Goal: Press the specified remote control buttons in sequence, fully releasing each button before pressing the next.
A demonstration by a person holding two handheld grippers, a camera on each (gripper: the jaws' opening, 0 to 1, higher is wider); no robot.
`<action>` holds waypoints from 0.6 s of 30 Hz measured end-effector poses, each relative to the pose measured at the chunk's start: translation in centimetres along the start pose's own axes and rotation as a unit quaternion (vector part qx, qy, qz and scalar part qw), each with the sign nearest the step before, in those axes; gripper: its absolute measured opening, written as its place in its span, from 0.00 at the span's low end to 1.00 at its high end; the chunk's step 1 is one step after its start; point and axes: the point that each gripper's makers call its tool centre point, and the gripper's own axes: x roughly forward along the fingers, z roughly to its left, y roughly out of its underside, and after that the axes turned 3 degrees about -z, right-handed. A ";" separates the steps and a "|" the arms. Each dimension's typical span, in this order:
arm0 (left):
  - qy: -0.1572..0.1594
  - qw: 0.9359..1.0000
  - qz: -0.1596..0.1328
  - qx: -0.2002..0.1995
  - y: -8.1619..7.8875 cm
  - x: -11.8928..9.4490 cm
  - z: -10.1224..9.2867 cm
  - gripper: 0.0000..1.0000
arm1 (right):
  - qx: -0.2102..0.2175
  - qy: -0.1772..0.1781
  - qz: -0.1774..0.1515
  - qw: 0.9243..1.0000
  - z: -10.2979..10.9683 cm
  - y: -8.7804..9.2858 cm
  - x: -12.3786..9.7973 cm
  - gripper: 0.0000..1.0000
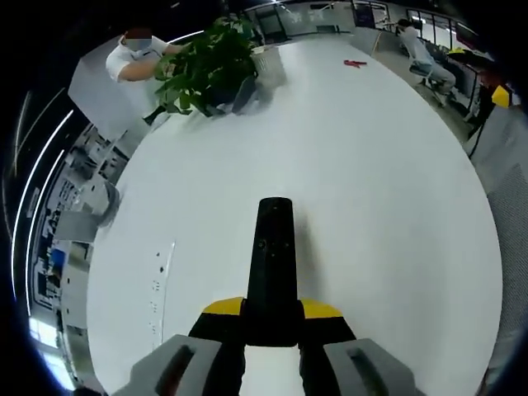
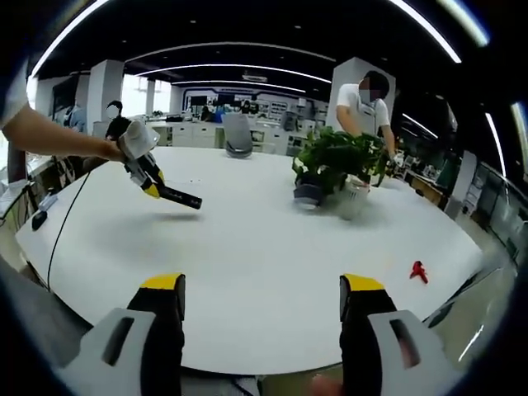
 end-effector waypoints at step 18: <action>0.014 0.999 0.031 0.025 0.9 2.7 4.2 0.23 | -0.008 0.005 0.030 1.000 -0.3 1.1 0.4 0.77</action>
